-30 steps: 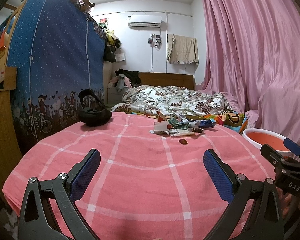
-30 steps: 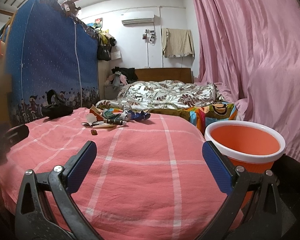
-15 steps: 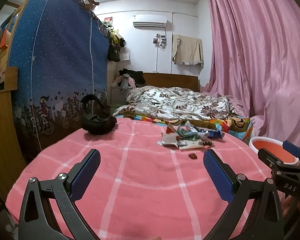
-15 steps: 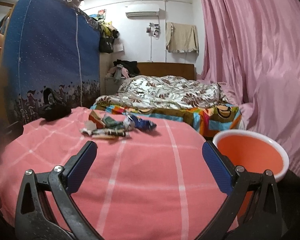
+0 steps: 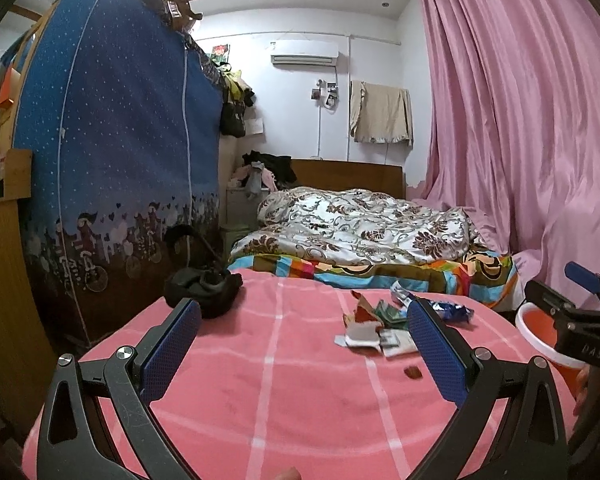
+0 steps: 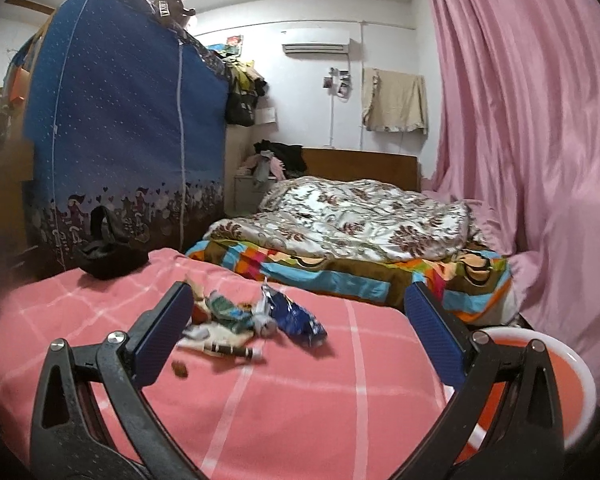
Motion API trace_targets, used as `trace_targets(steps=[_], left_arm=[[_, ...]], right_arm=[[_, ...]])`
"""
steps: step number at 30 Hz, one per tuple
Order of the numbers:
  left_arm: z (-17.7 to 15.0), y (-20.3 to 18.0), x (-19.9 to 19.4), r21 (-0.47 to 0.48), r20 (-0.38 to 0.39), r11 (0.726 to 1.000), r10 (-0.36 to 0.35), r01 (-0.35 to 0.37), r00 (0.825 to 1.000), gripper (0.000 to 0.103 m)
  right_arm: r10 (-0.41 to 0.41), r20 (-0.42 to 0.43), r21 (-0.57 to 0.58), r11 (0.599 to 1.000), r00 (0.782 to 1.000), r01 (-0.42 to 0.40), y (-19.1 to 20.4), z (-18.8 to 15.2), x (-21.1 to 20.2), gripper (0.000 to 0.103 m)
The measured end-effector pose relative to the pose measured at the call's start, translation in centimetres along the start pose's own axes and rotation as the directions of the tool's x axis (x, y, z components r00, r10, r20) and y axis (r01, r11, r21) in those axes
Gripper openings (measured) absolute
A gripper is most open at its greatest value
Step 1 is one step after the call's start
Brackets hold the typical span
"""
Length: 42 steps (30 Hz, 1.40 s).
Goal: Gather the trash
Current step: 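Move the left tool to the brown crumb and close its fingers on it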
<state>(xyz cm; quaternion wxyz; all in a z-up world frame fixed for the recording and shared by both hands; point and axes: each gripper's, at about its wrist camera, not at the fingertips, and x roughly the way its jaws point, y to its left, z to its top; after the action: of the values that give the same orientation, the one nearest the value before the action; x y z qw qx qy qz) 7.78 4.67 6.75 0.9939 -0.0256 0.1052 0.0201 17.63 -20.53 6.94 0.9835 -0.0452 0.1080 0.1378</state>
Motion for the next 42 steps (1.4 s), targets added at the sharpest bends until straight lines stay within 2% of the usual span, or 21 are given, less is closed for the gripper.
trace_targets(steps=[4, 7, 11, 13, 15, 16, 18, 20, 23, 27, 31, 33, 36, 37, 38, 40, 42], left_arm=[[0.5, 0.6, 2.2, -0.013, -0.041, 1.000, 0.007, -0.008, 0.999, 0.101], [0.6, 1.0, 4.4, -0.024, -0.099, 1.000, 0.003, -0.006, 0.995, 0.101], [0.1, 1.3, 6.7, -0.054, -0.184, 0.998, -0.026, 0.017, 0.983, 0.100], [-0.5, 1.3, 7.6, -0.060, -0.232, 0.998, -0.050, 0.037, 0.971, 0.096], [-1.1, 1.3, 8.4, -0.069, -0.285, 0.996, -0.073, 0.056, 0.956, 0.085], [-1.3, 1.3, 8.7, -0.072, -0.306, 0.996, -0.080, 0.061, 0.949, 0.083], [-1.6, 1.0, 9.1, -0.084, -0.340, 0.994, -0.095, 0.071, 0.936, 0.069], [-2.0, 0.9, 9.5, -0.104, -0.373, 0.990, -0.128, 0.095, 0.919, 0.061], [-2.7, 0.3, 9.9, -0.137, -0.425, 0.979, -0.195, 0.150, 0.884, 0.052], [-3.4, -1.6, 10.5, -0.139, -0.493, 0.963, -0.268, 0.229, 0.827, 0.038], [-3.9, -3.3, 11.2, -0.155, -0.539, 0.943, -0.330, 0.294, 0.775, 0.037], [-4.1, -4.3, 11.6, -0.151, -0.556, 0.935, -0.348, 0.320, 0.755, 0.037], [-4.1, -5.6, 12.2, -0.135, -0.581, 0.927, -0.360, 0.349, 0.730, 0.032], [-4.2, -5.8, 12.5, -0.130, -0.583, 0.927, -0.359, 0.352, 0.729, 0.032], [-4.2, -6.1, 12.8, -0.141, -0.588, 0.922, -0.372, 0.362, 0.718, 0.031], [-4.2, -6.8, 13.5, -0.134, -0.596, 0.921, -0.370, 0.366, 0.713, 0.027], [-4.5, -7.4, 14.0, -0.125, -0.605, 0.920, -0.368, 0.372, 0.706, 0.016]], right_arm=[[0.014, -0.022, 0.018, 1.000, 1.000, -0.013, -0.6, 0.2, 2.1, 0.103], [0.031, -0.057, 0.050, 0.998, 0.998, -0.028, -0.7, -0.2, 3.4, 0.103], [0.078, -0.155, 0.065, 0.996, 0.985, -0.069, -0.4, -0.9, 5.7, 0.103], [0.106, -0.202, 0.070, 0.993, 0.974, -0.093, -0.2, -1.4, 6.6, 0.103], [0.139, -0.250, 0.076, 0.989, 0.958, -0.123, 0.1, -1.9, 7.5, 0.100], [0.151, -0.275, 0.078, 0.988, 0.950, -0.134, 0.2, -2.2, 7.9, 0.090], [0.165, -0.321, 0.081, 0.986, 0.933, -0.147, 0.1, -2.9, 8.6, 0.079], [0.171, -0.348, 0.094, 0.985, 0.922, -0.147, -0.2, -3.6, 8.9, 0.075], [0.200, -0.385, 0.131, 0.978, 0.901, -0.161, -0.8, -4.3, 9.4, 0.070], [0.227, -0.414, 0.180, 0.970, 0.881, -0.165, -1.4, -5.0, 10.0, 0.065], [0.223, -0.418, 0.188, 0.970, 0.881, -0.156, -1.8, -5.1, 10.1, 0.064], [0.220, -0.417, 0.194, 0.969, 0.882, -0.150, -2.1, -5.1, 10.2, 0.064], [0.228, -0.418, 0.213, 0.965, 0.880, -0.149, -2.5, -5.2, 10.3, 0.064], [0.231, -0.418, 0.218, 0.965, 0.879, -0.150, -2.6, -5.3, 10.3, 0.064], [0.231, -0.420, 0.219, 0.964, 0.878, -0.150, -2.6, -5.3, 10.3, 0.064], [0.234, -0.421, 0.218, 0.964, 0.876, -0.152, -2.6, -5.3, 10.4, 0.064], [0.236, -0.423, 0.217, 0.964, 0.875, -0.156, -2.5, -5.4, 10.4, 0.064]])
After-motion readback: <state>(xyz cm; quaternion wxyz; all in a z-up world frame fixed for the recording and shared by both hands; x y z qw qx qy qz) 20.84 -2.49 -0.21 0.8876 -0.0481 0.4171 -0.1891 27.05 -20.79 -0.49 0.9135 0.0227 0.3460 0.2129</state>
